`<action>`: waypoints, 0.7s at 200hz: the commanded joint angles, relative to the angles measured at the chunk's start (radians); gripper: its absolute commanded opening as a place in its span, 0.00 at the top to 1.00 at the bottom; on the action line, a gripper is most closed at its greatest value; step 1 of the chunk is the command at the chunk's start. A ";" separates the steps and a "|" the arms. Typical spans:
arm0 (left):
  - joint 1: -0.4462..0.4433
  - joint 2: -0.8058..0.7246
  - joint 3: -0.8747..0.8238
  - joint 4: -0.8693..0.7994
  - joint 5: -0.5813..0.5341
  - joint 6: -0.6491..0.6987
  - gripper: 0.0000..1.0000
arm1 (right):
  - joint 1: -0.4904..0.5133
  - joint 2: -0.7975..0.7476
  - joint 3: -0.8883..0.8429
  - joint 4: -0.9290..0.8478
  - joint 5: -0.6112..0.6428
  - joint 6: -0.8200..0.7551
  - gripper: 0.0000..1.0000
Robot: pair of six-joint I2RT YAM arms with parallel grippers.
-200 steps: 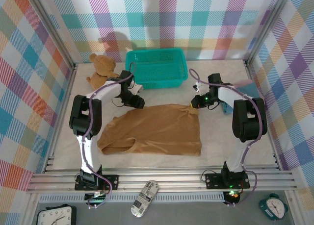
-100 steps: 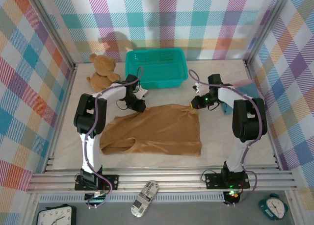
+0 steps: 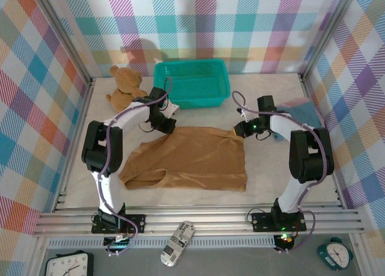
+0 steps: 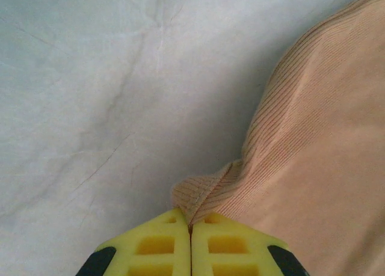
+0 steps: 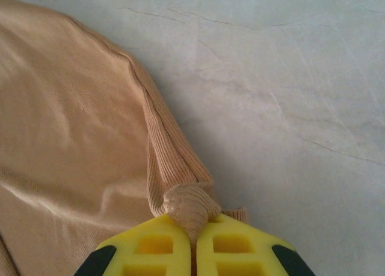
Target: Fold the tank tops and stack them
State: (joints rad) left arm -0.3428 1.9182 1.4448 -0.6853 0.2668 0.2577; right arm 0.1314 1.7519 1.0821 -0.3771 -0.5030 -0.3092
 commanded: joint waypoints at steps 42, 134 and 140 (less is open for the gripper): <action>-0.075 -0.143 -0.186 0.100 -0.068 0.081 0.94 | 0.029 -0.119 -0.128 0.040 -0.015 -0.186 0.89; -0.067 -0.237 -0.305 0.120 -0.170 0.090 0.97 | 0.030 -0.245 -0.293 0.144 0.010 -0.149 0.87; -0.063 -0.238 -0.297 0.115 -0.170 0.084 0.98 | 0.029 -0.254 -0.298 0.164 -0.007 -0.133 0.87</action>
State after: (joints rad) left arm -0.4164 1.7084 1.1500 -0.5724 0.1360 0.3344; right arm 0.1596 1.5448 0.8051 -0.3023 -0.4473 -0.4763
